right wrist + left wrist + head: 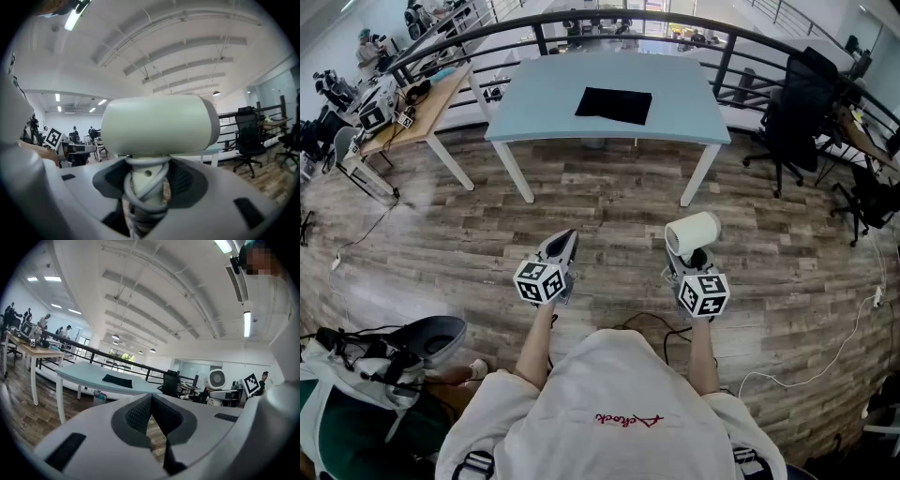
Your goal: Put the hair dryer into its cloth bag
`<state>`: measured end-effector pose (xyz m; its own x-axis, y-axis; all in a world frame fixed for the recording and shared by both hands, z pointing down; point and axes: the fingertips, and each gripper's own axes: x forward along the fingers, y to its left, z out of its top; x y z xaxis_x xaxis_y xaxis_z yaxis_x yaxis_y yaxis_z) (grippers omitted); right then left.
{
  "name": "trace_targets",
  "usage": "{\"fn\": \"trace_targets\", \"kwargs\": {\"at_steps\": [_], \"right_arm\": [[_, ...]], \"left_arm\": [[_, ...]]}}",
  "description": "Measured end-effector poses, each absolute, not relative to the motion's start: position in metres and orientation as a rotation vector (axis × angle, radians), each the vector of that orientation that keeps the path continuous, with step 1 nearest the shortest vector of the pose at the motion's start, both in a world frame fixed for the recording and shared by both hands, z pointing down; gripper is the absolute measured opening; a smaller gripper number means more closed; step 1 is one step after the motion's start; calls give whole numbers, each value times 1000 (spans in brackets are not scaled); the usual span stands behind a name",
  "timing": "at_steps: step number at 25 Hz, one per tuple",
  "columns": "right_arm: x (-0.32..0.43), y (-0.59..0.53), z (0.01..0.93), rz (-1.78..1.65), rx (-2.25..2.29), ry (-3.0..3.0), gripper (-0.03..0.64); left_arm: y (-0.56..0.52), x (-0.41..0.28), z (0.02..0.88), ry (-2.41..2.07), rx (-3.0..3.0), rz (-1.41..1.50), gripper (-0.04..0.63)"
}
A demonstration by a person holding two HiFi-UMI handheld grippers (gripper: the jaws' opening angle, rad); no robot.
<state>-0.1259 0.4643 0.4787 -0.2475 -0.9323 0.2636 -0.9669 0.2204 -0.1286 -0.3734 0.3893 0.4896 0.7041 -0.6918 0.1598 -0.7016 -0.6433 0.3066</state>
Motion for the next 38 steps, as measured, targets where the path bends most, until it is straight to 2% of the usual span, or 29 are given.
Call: {"fn": "trace_targets", "kwargs": {"at_steps": [20,38], "right_arm": [[-82,502,479,413,1809,-2443,229],[-33,487,472,428,1795,-2524,229]], "left_arm": [[429,-312,501,-1062,2542,60,8],[436,-258,500,-1091,2544,96,8]]}}
